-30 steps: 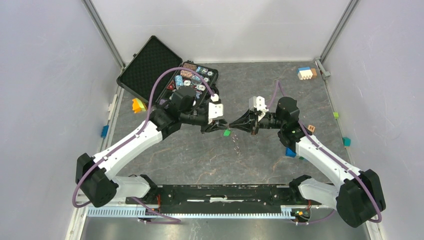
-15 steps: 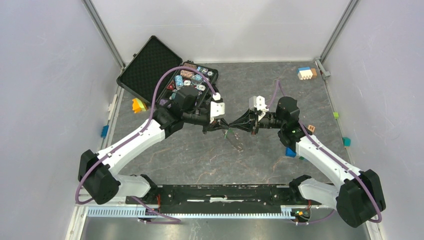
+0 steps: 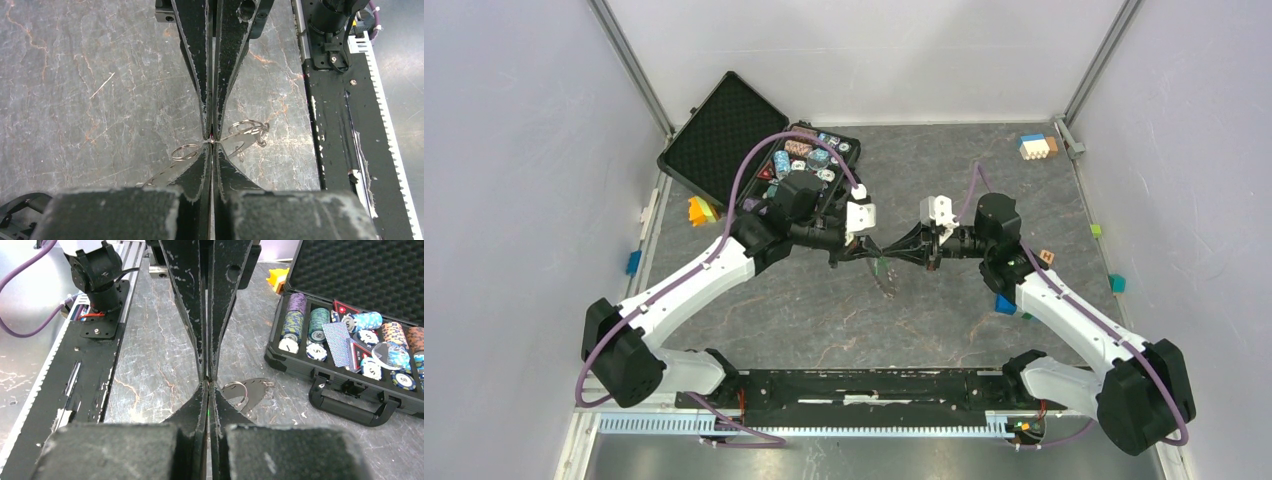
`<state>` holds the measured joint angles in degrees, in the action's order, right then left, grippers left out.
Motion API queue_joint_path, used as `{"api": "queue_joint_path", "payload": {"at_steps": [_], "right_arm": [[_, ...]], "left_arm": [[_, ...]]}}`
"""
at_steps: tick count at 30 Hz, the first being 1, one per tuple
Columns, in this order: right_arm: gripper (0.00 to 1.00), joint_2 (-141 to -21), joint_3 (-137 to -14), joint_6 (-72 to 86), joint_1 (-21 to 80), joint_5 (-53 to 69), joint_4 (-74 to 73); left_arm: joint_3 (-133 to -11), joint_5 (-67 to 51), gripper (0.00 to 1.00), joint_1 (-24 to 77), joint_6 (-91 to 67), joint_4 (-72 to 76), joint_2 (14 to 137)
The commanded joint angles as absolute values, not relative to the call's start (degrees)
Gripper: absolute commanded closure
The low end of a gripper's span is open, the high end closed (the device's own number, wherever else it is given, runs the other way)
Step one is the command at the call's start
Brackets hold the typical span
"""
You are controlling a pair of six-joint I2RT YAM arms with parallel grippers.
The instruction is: Put the keys on the keyring
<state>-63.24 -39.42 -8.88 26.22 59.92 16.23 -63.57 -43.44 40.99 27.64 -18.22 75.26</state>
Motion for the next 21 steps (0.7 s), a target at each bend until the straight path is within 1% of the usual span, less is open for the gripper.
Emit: {"api": "queue_joint_path", "payload": {"at_steps": [1,12,16,19,21], "right_arm": [[0.97,-61.83,-41.94,-13.76,26.01,58.58,12.86],[0.88,-62.07,-42.73,-14.68,26.98,58.36,10.85],[0.83,-62.08,-43.44,-14.68,27.03,58.79,10.35],[0.82,-62.12,-44.01,-14.43,26.99,59.45,10.18],[0.79,-62.18,-44.42,-14.11,26.93,59.42,10.07]], "left_arm": [[-69.66,-42.00,0.98,41.04,30.97,-24.63,74.13],[-76.28,-38.96,0.98,41.99,35.11,-33.62,76.16],[-76.23,-38.72,0.98,42.19,35.25,-33.75,76.31],[-75.68,-39.01,0.98,42.28,35.16,-33.72,76.40],[-74.94,-39.20,0.98,42.33,34.75,-33.05,76.38]]}}
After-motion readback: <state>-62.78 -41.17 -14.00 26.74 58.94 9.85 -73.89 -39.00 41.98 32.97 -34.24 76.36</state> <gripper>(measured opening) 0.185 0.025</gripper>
